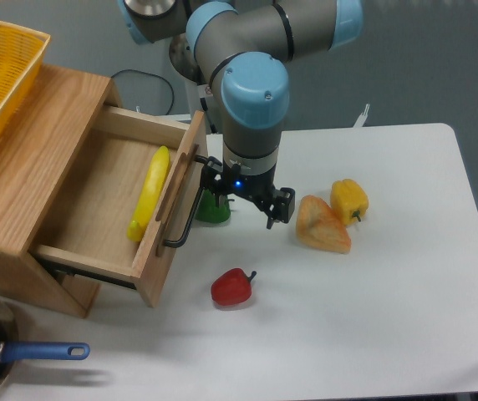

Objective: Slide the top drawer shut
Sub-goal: 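Move the gripper toward the open drawer's front panel beside the green pepper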

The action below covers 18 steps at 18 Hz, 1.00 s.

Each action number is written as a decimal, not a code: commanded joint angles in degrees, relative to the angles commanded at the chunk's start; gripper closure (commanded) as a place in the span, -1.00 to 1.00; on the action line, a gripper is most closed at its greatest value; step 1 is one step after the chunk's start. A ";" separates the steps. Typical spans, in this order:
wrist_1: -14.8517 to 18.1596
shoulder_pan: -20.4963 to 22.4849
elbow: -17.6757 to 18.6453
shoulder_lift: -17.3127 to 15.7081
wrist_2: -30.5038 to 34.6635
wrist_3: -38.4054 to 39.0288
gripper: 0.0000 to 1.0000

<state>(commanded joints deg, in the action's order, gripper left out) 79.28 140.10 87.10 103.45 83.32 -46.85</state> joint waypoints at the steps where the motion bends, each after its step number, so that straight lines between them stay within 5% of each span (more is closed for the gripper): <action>1: 0.26 0.00 0.00 0.00 0.00 0.00 -1.00; 18: 2.72 -0.61 0.00 -0.35 -3.60 2.29 -1.00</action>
<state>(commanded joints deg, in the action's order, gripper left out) 82.00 139.48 87.10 103.10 79.72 -44.56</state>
